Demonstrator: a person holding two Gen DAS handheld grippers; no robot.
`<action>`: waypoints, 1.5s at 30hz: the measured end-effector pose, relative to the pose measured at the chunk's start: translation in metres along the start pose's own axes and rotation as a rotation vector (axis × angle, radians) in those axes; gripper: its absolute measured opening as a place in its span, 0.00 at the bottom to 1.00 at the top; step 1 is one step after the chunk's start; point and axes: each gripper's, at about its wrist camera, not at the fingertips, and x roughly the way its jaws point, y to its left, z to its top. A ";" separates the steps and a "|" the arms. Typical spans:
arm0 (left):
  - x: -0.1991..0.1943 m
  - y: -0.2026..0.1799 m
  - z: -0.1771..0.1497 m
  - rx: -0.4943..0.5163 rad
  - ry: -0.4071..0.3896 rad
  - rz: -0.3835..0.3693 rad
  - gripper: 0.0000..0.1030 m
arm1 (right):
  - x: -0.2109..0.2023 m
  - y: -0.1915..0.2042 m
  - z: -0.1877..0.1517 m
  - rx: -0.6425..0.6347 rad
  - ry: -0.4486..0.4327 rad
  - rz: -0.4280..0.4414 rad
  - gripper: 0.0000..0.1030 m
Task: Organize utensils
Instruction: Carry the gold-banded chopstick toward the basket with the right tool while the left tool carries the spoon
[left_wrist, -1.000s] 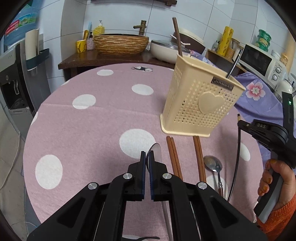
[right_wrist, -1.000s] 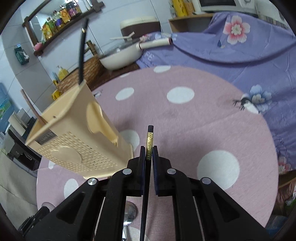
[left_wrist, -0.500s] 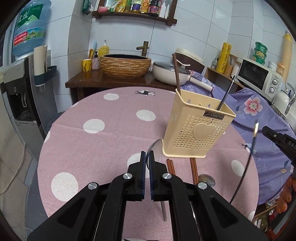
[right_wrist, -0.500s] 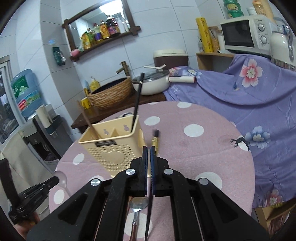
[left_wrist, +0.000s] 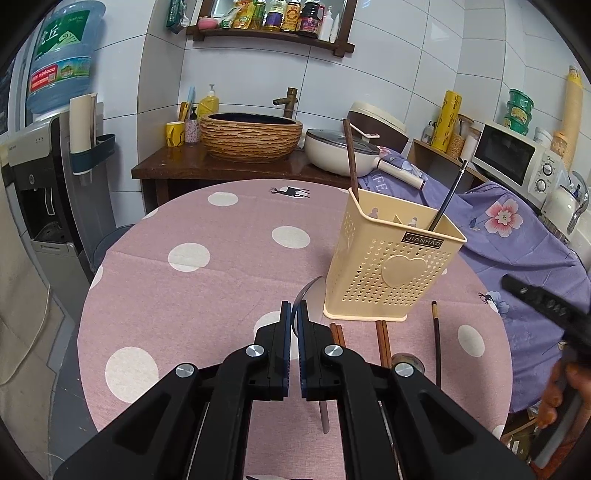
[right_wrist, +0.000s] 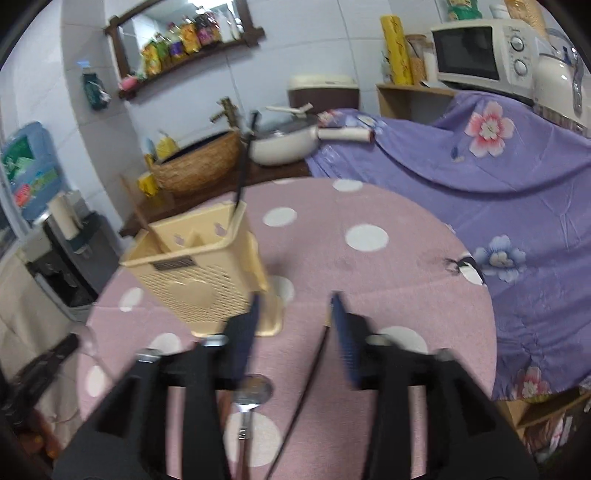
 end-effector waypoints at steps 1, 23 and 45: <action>0.000 -0.001 0.000 0.002 -0.001 0.000 0.03 | 0.009 -0.001 -0.004 0.000 0.018 -0.016 0.55; 0.014 -0.006 0.002 0.000 0.024 -0.016 0.03 | 0.148 -0.006 -0.029 0.045 0.248 -0.218 0.09; -0.008 -0.012 0.016 0.005 -0.035 -0.037 0.03 | -0.020 -0.017 0.005 0.046 -0.040 0.176 0.07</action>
